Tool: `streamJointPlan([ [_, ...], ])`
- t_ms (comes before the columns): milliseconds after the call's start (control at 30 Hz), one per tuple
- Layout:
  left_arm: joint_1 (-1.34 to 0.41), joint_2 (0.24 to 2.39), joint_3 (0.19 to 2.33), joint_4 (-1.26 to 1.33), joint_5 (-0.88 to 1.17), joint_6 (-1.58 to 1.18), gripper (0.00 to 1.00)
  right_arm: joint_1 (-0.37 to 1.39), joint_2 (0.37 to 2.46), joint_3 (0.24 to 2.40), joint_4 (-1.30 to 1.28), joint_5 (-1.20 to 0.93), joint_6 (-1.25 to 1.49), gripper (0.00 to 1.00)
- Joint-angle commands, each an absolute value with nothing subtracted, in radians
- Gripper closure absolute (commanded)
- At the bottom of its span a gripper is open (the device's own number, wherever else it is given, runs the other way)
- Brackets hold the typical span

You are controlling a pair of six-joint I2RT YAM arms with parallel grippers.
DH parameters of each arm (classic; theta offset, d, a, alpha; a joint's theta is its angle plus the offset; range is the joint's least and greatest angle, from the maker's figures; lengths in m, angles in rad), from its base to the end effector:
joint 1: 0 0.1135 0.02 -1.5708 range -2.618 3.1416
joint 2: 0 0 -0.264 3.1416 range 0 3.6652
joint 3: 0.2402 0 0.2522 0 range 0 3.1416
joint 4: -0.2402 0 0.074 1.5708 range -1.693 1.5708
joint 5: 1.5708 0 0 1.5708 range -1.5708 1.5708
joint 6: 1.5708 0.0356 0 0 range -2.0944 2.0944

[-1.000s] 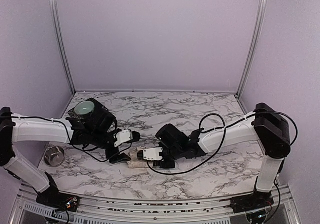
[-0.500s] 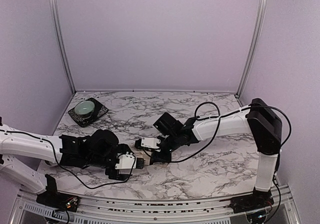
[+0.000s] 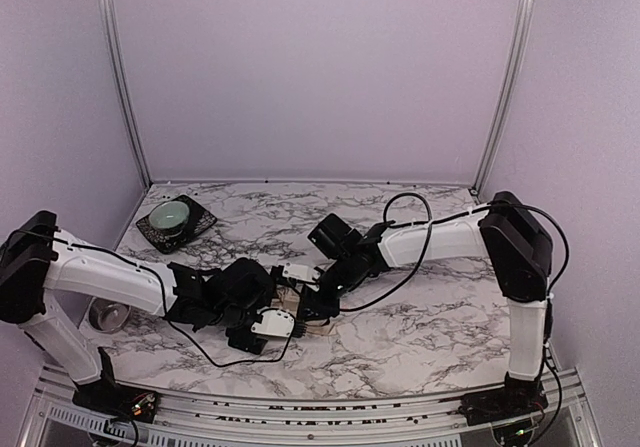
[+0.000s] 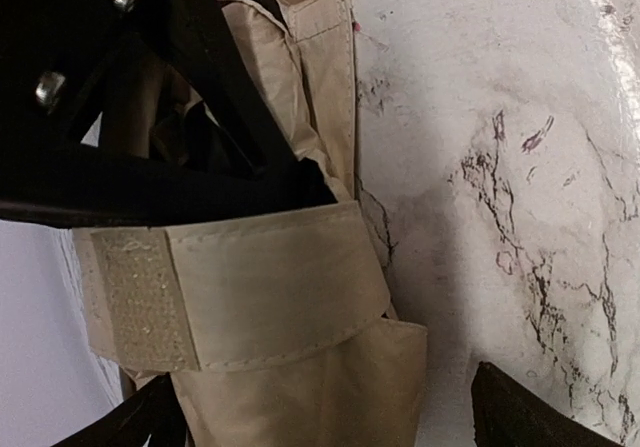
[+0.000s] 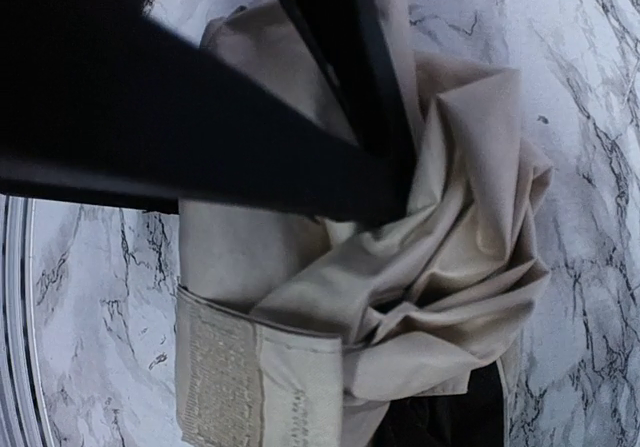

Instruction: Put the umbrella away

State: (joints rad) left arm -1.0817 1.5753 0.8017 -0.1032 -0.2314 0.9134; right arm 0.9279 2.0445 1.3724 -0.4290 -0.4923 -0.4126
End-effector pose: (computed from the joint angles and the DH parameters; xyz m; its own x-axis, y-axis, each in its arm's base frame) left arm 0.1518 -0.2679 0.1657 0.4049 0.8791 -0.2513 0.7688 -0.1786 0.6140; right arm 0.2366 0.3440 0.1489 -0.1555 -0.7970 -0.5836 -0.9780 0.0410 0.2046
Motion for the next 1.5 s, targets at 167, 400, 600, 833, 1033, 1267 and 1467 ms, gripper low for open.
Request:
streamJointPlan([
  [167,-0.958,1.681,0.890,-0.186,-0.132,0.873,0.01,0.933,2.171,1.324,-0.650,-0.543,-0.407,0.72],
  [400,-0.925,1.772,0.951,-0.280,-0.010,0.849,0.18,0.925,2.172,1.350,-0.640,-0.550,-0.408,0.73],
  [600,-0.909,1.843,1.005,-0.364,0.049,0.827,0.59,0.913,2.142,1.345,-0.611,-0.539,-0.384,0.66],
  [833,-0.900,1.884,1.041,-0.425,0.071,0.819,1.00,0.873,2.044,1.308,-0.554,-0.524,-0.338,0.52],
  [1033,-0.896,1.894,1.051,-0.414,0.038,0.805,1.00,0.861,1.937,1.263,-0.535,-0.503,-0.355,0.30],
  [1267,-0.877,1.812,1.039,-0.243,-0.066,0.693,1.00,0.848,1.733,1.139,-0.405,-0.455,-0.337,0.00],
  [1467,-0.877,1.683,1.057,-0.137,-0.243,0.636,1.00,0.766,1.496,0.966,-0.167,-0.422,-0.276,0.00],
])
